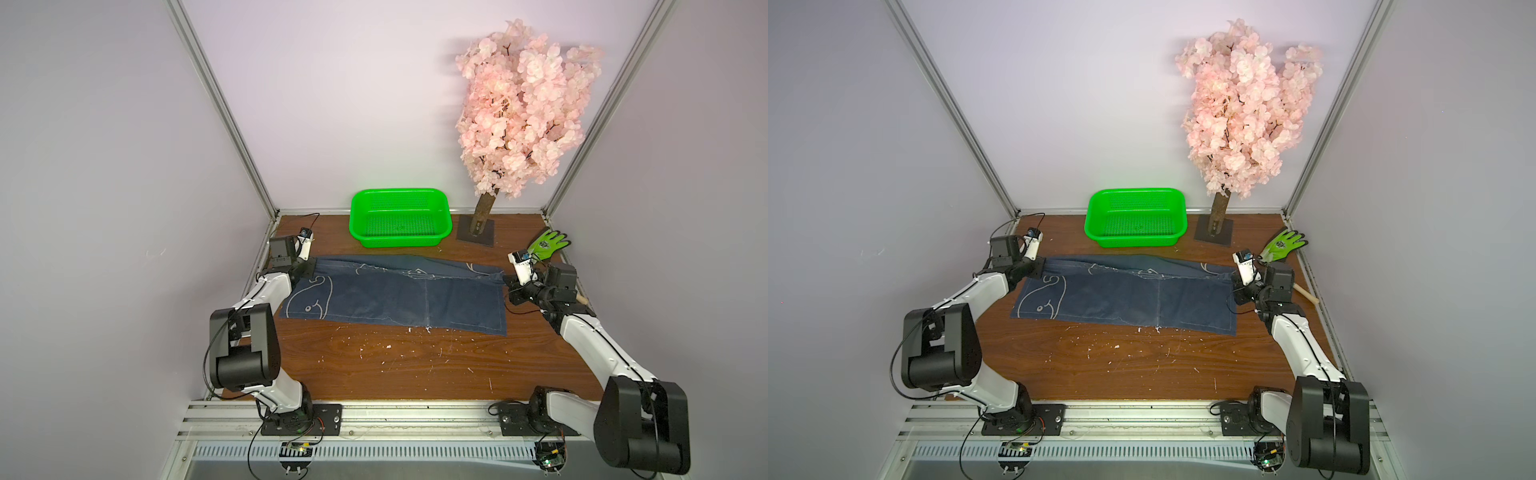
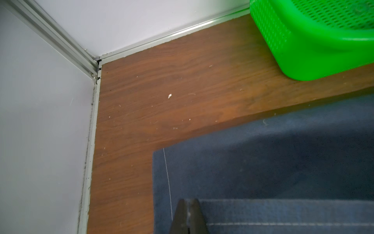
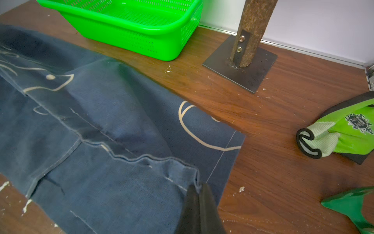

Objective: Roll up the pillowcase
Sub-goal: Fold the pillowcase.

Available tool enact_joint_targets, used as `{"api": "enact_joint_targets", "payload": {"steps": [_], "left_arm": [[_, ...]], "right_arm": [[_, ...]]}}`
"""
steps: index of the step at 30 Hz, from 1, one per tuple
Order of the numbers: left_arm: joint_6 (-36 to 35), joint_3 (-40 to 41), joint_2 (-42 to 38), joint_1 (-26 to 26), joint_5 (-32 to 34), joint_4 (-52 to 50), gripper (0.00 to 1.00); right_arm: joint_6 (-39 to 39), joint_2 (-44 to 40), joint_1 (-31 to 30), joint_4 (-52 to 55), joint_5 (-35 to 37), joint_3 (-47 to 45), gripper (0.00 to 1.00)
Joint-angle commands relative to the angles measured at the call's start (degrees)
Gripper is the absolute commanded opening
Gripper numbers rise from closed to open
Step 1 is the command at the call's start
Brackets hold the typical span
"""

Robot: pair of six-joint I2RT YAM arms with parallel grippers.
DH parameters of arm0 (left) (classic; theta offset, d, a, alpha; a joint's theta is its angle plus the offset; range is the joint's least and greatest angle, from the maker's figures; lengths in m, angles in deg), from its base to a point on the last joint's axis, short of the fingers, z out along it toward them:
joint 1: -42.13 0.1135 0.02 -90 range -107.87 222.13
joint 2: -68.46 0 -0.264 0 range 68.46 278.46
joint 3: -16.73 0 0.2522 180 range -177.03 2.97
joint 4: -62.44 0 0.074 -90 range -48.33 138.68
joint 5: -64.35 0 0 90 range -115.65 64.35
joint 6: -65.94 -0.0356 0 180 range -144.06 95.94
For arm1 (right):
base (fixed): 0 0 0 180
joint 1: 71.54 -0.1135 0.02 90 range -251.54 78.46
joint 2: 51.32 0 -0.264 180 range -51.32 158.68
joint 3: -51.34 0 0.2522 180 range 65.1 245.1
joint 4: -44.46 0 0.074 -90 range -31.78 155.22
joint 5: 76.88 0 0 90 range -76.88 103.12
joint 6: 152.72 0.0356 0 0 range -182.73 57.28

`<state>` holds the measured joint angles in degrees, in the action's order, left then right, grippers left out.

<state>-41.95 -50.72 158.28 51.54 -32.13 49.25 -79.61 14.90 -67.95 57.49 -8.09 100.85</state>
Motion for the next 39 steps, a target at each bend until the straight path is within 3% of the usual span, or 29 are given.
{"api": "enact_joint_targets", "payload": {"steps": [1, 9, 14, 20, 27, 35, 39], "left_arm": [[-2.91, 2.0, -2.7, 0.93, 5.44, -1.0, 0.01], [-5.84, 10.85, -9.59, 0.82, 9.87, 0.29, 0.0], [-8.62, 14.65, -11.98, -1.4, 10.01, -0.58, 0.0], [-10.15, 18.61, -15.78, -2.77, 16.51, -0.57, 0.0], [-12.99, 20.94, -20.3, -2.82, 20.5, -2.18, 0.0], [-15.48, 19.55, -24.54, -2.78, 19.58, -6.62, 0.0], [-19.26, 20.76, -27.14, -2.73, 22.36, -7.96, 0.0]], "right_arm": [[-5.54, -2.39, -2.09, 4.77, 5.65, -0.72, 0.0], [-9.39, -10.46, -3.8, 9.77, 16.95, -6.51, 0.0], [-13.39, -11.29, -6.68, 11.27, 20.26, -8.31, 0.0], [-15.86, -12.39, -8.58, 14.62, 24.01, -8.96, 0.0], [-16.67, -15.15, -10.12, 17.67, 26.87, -8.63, 0.0], [-15.86, -17.28, -10.1, 19.29, 24.82, -5.93, 0.0], [-19.31, -17.08, -10.19, 23.19, 22.69, -4.39, 0.0]]}}
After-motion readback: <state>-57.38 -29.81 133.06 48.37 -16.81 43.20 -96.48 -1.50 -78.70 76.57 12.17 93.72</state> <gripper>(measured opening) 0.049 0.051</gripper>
